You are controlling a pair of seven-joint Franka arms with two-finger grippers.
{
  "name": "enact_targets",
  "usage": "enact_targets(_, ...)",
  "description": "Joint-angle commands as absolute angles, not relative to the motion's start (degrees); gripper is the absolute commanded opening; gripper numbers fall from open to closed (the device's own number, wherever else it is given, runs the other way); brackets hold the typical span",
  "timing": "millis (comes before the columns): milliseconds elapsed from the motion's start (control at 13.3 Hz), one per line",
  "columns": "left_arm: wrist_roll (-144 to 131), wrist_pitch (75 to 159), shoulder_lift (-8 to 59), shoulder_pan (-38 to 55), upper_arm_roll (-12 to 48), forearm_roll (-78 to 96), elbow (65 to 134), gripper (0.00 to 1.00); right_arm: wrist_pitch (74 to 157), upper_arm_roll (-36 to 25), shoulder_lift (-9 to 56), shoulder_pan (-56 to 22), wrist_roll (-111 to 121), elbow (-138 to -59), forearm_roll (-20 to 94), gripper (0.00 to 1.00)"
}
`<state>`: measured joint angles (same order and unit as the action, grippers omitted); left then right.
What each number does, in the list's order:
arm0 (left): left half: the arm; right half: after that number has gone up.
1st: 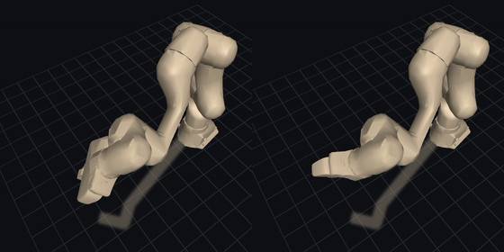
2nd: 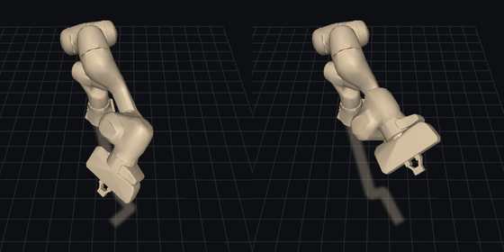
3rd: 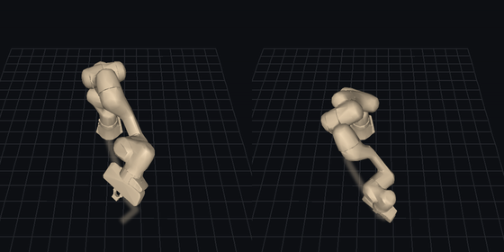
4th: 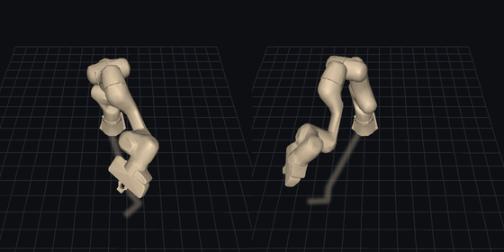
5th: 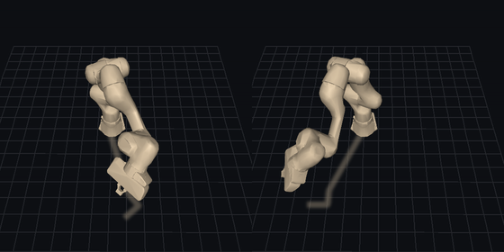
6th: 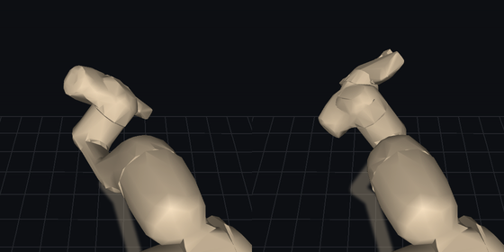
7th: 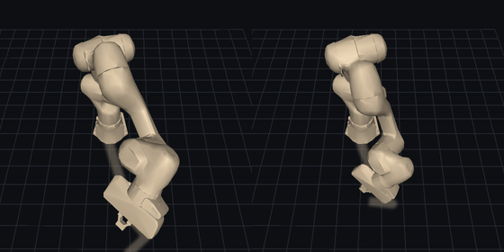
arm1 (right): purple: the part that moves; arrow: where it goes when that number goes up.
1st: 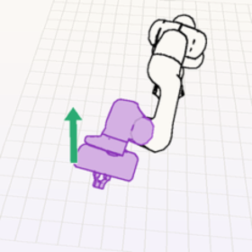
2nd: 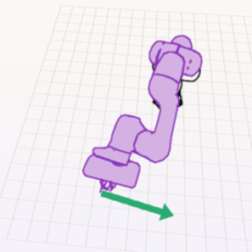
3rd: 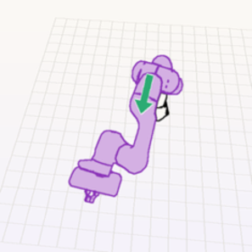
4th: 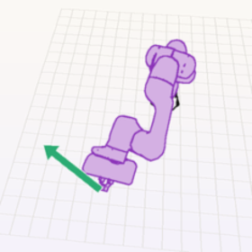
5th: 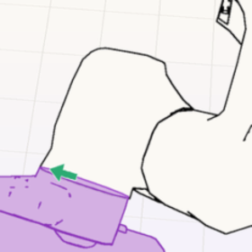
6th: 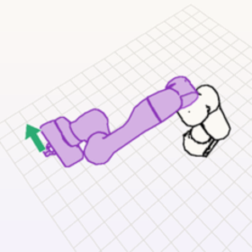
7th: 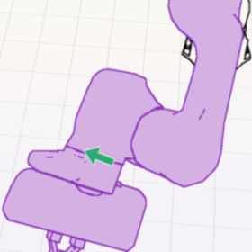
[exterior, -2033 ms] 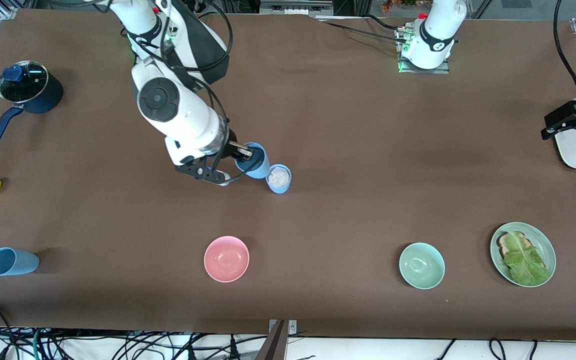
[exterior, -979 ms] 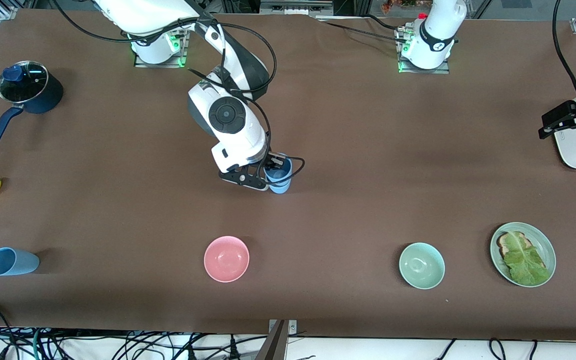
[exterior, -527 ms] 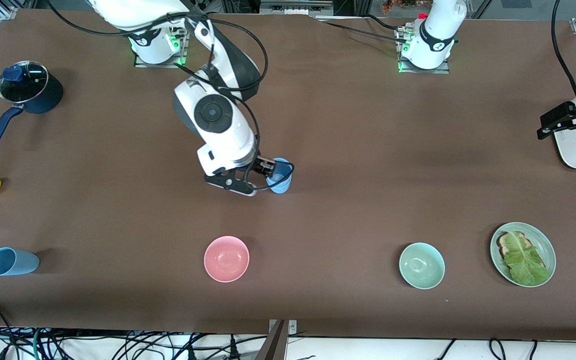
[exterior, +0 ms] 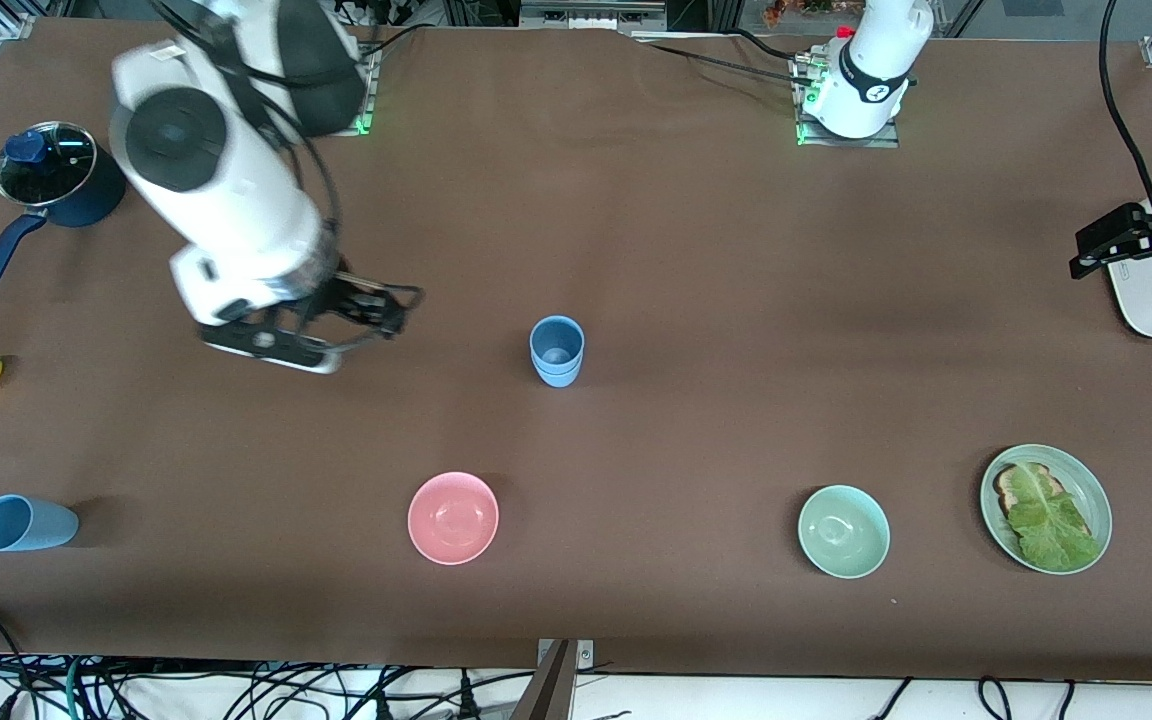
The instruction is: Stack blue cups with both arms
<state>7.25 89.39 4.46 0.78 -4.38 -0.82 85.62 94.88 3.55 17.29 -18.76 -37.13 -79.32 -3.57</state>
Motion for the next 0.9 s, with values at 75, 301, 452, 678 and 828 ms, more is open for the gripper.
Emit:
enact_targets(75, 8.7, 88.9, 4.4, 0.8, -4.6, 0.5, 85.4, 1.00, 88.1, -4.0, 11.9, -18.9, -22.4, -80.9, -3.1, 1.00)
enact_targets(301, 8.7, 88.9, 4.6, 0.8, -4.6, 0.5, 85.4, 1.00, 85.7, -11.2, 9.9, -19.0, -17.4, -81.4, 3.0, 1.00)
enact_targets(452, 8.7, 88.9, 4.6, 0.8, -4.6, 0.5, 85.3, 1.00, 86.7, -11.5, 7.5, -15.2, -13.5, -85.5, 3.8, 1.00)
enact_targets(678, 8.8, 87.6, 4.5, 0.9, -4.5, 0.5, 85.4, 1.00, 91.6, -8.5, 1.0, -7.3, -8.2, -95.5, 5.0, 1.00)
enact_targets(828, 8.8, 86.7, 4.4, 0.8, -4.4, 0.5, 85.3, 1.00, 95.8, -2.3, -2.7, -2.1, -8.2, -101.2, 4.0, 1.00)
